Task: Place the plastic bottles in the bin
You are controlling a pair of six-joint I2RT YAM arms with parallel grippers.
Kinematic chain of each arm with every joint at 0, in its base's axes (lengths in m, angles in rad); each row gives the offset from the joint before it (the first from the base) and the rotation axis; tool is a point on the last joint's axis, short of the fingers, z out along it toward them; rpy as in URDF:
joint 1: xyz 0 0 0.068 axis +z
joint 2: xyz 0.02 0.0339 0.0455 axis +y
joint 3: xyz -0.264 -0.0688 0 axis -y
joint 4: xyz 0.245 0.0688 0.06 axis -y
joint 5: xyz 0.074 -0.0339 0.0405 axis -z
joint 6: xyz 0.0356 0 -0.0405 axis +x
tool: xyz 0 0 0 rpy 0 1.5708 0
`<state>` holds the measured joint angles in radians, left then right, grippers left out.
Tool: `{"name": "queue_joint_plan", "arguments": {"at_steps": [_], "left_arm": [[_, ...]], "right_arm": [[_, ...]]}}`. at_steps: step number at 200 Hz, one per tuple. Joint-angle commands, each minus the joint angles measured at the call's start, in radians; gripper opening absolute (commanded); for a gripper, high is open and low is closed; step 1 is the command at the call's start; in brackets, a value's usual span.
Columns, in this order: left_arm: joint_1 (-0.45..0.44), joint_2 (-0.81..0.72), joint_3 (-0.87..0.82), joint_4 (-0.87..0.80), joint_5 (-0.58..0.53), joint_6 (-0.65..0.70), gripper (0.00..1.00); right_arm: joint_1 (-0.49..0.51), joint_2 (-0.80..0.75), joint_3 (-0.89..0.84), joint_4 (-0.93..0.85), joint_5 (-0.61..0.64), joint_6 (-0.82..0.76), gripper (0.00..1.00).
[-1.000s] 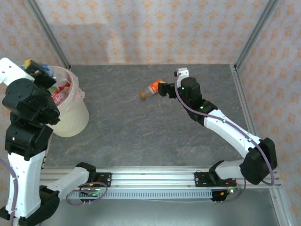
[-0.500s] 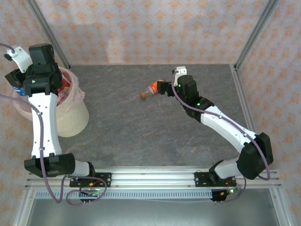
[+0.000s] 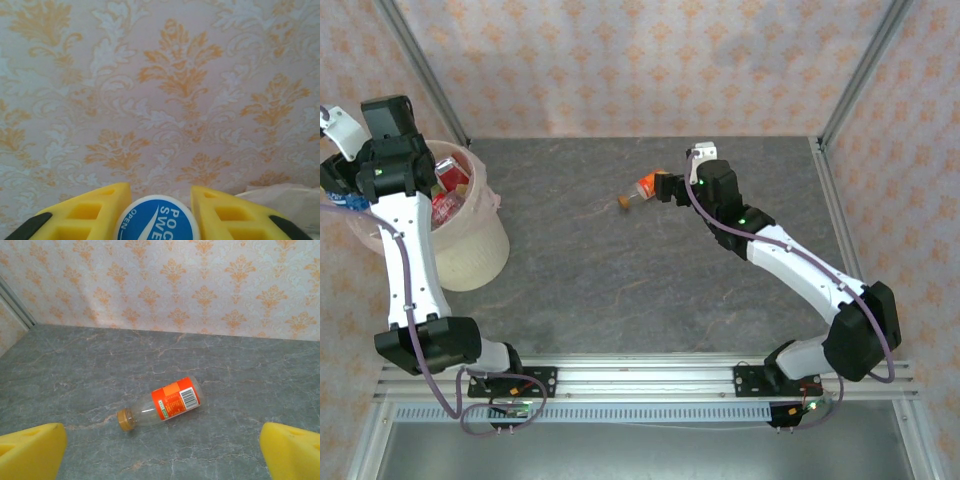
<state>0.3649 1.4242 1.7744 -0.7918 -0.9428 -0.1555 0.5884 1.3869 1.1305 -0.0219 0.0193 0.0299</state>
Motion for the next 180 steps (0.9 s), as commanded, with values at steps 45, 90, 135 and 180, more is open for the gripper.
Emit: {"name": "queue_joint_plan", "arguments": {"at_steps": [45, 90, 135, 180], "left_arm": [[0.011, 0.086, 0.064, -0.074, 0.22, -0.058, 0.41], [-0.02, 0.039, -0.037, -0.072, 0.428, -0.067, 0.51], [-0.059, -0.034, -0.085, -0.088, 0.42, -0.146, 0.72], [0.044, -0.01, 0.058, -0.119, 0.519, -0.136, 0.93]], "right_arm": [[-0.004, -0.008, 0.016, -0.019, 0.02, 0.012, 0.99], [-0.004, -0.012, 0.008, -0.014, 0.03, 0.008, 0.99], [-0.004, -0.011, 0.011, -0.018, 0.03, 0.007, 0.99], [-0.004, -0.012, 0.011, -0.041, 0.039, -0.001, 0.99]]}}
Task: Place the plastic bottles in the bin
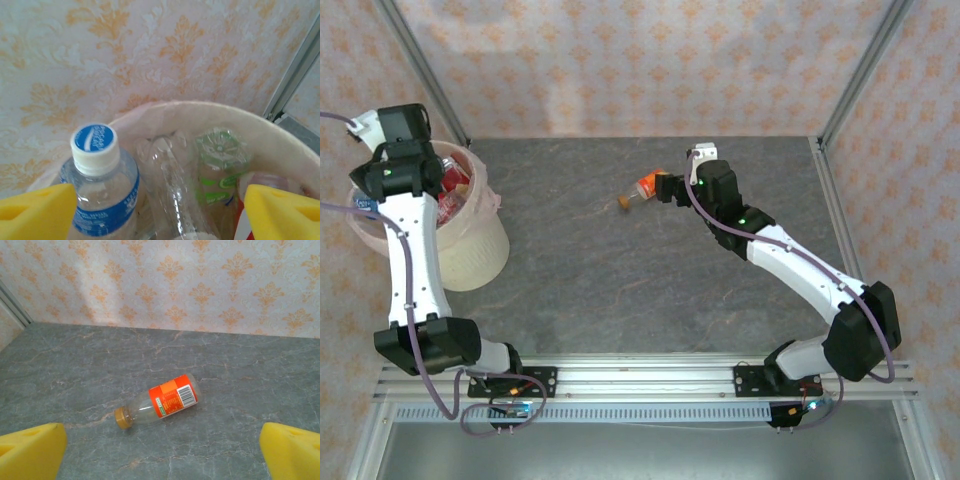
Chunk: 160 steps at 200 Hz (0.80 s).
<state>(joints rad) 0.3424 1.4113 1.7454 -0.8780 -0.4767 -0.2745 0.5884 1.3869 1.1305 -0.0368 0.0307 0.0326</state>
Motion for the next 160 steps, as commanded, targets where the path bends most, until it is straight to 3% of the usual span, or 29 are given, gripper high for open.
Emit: {"name": "queue_joint_plan", "arguments": {"at_steps": [1, 34, 77, 118, 160], "left_arm": [[0.067, 0.006, 0.09, -0.032, 0.056, -0.018, 0.93], [0.169, 0.103, 0.152, -0.036, 0.263, -0.049, 1.0], [0.177, 0.21, 0.191, -0.015, 0.352, -0.062, 1.0], [0.172, 0.171, 0.131, 0.057, 0.557, -0.05, 1.0], [0.159, 0.065, -0.097, 0.094, 0.486, -0.151, 1.0]], "right_arm": [[-0.004, -0.012, 0.011, -0.026, 0.028, -0.003, 0.99], [-0.004, -0.007, 0.014, -0.025, 0.023, 0.001, 0.99], [-0.003, -0.014, 0.02, -0.04, 0.025, 0.004, 0.99], [-0.004, -0.03, 0.006, -0.043, 0.047, -0.002, 0.99], [-0.004, -0.032, 0.003, -0.042, 0.045, -0.004, 0.99]]}}
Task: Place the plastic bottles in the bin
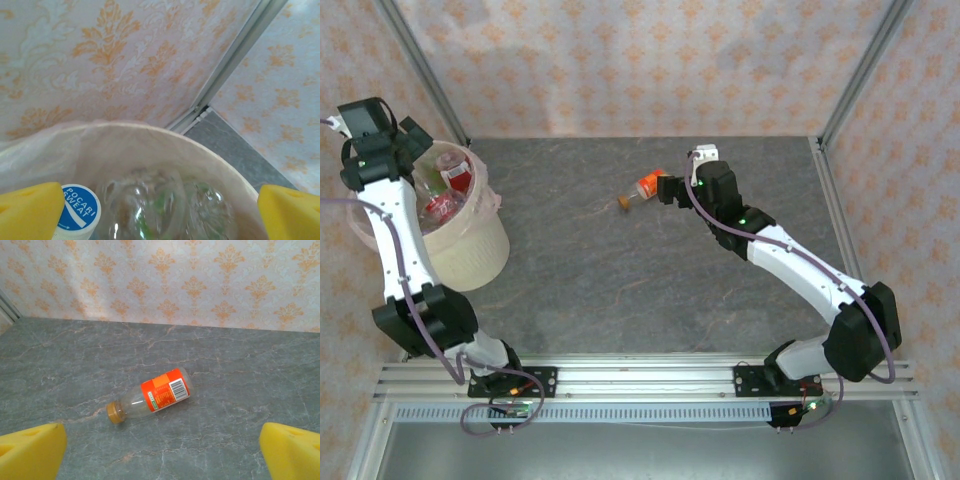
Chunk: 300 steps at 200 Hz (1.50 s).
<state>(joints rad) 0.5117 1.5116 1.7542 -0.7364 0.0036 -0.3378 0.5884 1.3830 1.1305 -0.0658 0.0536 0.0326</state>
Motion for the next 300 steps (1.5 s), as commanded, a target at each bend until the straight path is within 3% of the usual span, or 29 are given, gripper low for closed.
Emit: {"name": "queue_joint_plan", "arguments": {"at_steps": [1, 56, 100, 185, 243, 276, 300], "left_arm": [[-0.01, -0.036, -0.109, -0.048, 0.003, -0.089, 1.0], [-0.007, 0.067, -0.077, -0.106, -0.021, -0.106, 1.0], [-0.006, 0.147, 0.079, -0.186, -0.013, -0.086, 1.0], [-0.048, 0.028, 0.191, -0.206, 0.103, -0.062, 1.0], [-0.193, -0.172, 0.012, -0.082, 0.27, -0.073, 1.0], [-0.247, -0.281, -0.159, 0.061, 0.495, -0.133, 1.0], [-0.328, -0.372, -0.277, 0.183, 0.578, -0.172, 1.0]], "right_arm": [[-0.003, -0.029, 0.003, -0.013, 0.022, -0.004, 0.99], [-0.004, -0.04, -0.005, -0.018, 0.029, -0.018, 0.99], [-0.003, -0.033, -0.012, -0.021, 0.043, -0.02, 0.99], [-0.071, 0.113, 0.097, -0.094, 0.045, 0.276, 0.99], [-0.126, 0.34, 0.26, -0.14, -0.034, 0.544, 0.99], [-0.126, 0.501, 0.41, -0.165, -0.045, 0.598, 0.99], [-0.123, 0.613, 0.513, -0.224, 0.015, 0.682, 0.99]]}}
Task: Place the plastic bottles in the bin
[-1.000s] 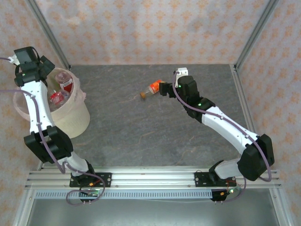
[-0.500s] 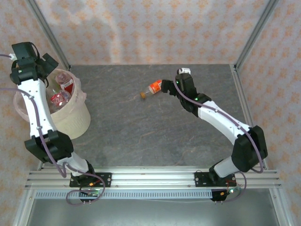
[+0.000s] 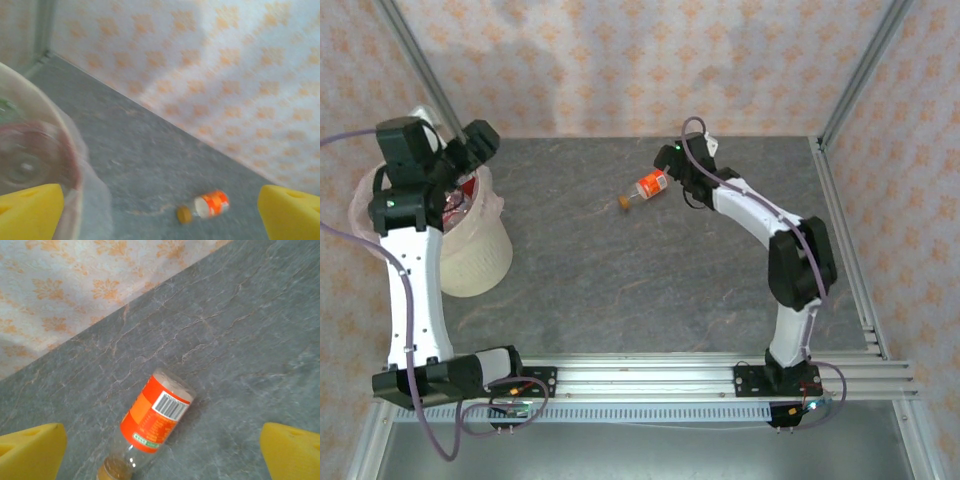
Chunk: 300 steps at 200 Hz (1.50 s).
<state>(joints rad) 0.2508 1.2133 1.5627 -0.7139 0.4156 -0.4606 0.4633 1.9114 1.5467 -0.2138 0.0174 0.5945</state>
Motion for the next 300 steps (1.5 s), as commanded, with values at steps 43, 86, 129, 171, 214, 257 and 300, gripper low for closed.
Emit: {"name": "queue_joint_plan", "arguments": {"at_steps": [43, 86, 129, 171, 214, 257, 300], "left_arm": [[-0.311, -0.153, -0.191, 0.261, 0.158, -0.028, 1.0], [-0.428, -0.172, -0.297, 0.313, 0.083, -0.066, 1.0], [-0.45, -0.148, -0.352, 0.307, 0.058, -0.067, 1.0], [-0.491, -0.093, -0.341, 0.285, 0.055, -0.037, 1.0], [-0.536, -0.006, -0.324, 0.252, 0.019, 0.043, 1.0], [-0.631, 0.109, -0.297, 0.226, -0.099, 0.079, 1.0], [-0.695, 0.234, -0.245, 0.248, -0.119, 0.119, 1.0]], "right_arm": [[0.002, 0.273, 0.287, -0.184, 0.048, 0.238, 1.0], [0.012, 0.436, 0.471, -0.271, -0.038, 0.25, 0.96], [0.025, 0.538, 0.549, -0.293, -0.022, 0.275, 0.89], [0.025, 0.508, 0.473, -0.183, -0.023, 0.231, 0.61], [0.026, 0.299, 0.239, 0.05, -0.074, 0.094, 0.45], [0.025, -0.021, -0.118, 0.331, -0.194, 0.02, 0.43], [0.035, -0.287, -0.349, 0.445, -0.275, 0.005, 0.44]]}}
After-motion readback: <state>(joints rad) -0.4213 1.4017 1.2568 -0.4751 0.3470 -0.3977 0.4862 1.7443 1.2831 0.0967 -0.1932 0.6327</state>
